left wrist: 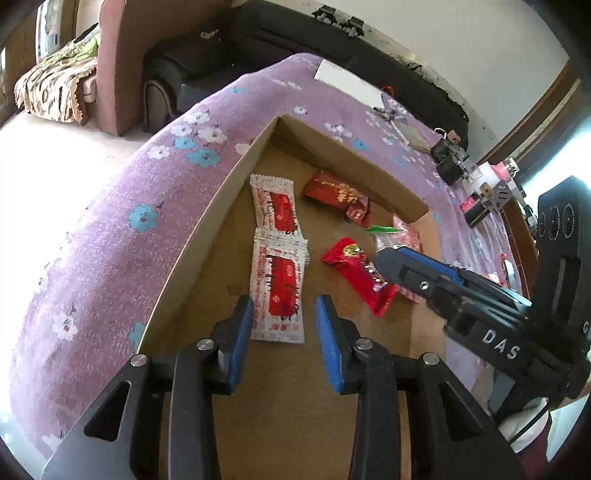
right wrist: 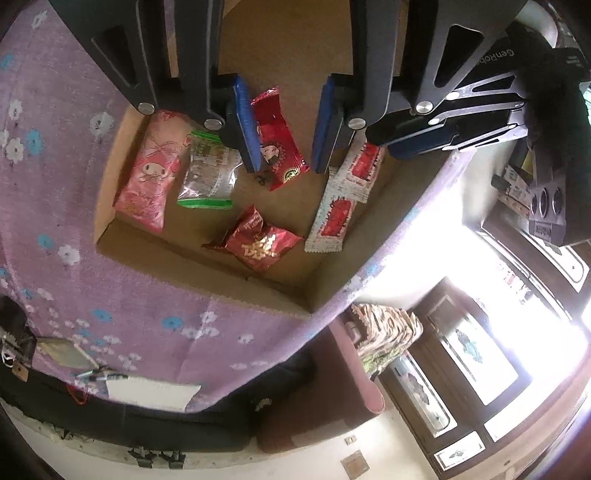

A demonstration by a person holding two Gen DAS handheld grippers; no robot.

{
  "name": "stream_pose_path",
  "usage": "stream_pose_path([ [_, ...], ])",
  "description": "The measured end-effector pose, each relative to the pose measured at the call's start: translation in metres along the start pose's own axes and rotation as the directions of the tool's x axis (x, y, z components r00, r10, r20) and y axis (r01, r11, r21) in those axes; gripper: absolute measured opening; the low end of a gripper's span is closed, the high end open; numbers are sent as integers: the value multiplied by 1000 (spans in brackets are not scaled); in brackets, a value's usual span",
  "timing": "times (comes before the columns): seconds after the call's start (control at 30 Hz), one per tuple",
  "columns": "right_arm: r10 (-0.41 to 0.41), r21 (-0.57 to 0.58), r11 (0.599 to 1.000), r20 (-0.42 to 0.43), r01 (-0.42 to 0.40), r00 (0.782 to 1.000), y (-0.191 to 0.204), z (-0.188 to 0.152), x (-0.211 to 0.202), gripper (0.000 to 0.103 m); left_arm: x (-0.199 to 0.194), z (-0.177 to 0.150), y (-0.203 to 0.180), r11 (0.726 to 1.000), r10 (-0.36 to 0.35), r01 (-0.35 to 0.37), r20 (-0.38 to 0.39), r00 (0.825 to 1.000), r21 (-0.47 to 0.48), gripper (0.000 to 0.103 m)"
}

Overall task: Organize snacks
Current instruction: 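Open both tools to drop the white-red packet and red bag into the box, then grasp a small red candy with the right tool while the left reaches toward green candies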

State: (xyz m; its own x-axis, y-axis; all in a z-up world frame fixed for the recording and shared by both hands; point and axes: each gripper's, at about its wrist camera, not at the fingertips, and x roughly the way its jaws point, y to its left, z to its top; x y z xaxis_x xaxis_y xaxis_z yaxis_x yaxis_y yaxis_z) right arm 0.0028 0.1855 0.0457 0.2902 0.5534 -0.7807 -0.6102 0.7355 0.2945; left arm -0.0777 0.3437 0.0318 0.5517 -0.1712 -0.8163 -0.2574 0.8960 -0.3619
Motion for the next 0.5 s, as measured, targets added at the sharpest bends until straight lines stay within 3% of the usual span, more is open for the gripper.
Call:
stream_pose_path([
  [0.17,9,8,1000,75,-10,997,-6,-9,-40,34,-21,-10,-13,1000,-13,12,49,999,11,33],
  [0.23,7,12,1000,103,-8,995,-11,-16,-56,34,-28,-16,-19,1000,-16,15,58,998,14,45],
  [0.3,3,26,1000,132,-6,991,-19,-24,-73,34,-35,-23,-30,1000,-17,15,72,997,24,51],
  [0.5,-24,133,991,227,-6,974,-71,-58,-133,35,-61,-50,-71,993,-89,80,112,990,83,53],
])
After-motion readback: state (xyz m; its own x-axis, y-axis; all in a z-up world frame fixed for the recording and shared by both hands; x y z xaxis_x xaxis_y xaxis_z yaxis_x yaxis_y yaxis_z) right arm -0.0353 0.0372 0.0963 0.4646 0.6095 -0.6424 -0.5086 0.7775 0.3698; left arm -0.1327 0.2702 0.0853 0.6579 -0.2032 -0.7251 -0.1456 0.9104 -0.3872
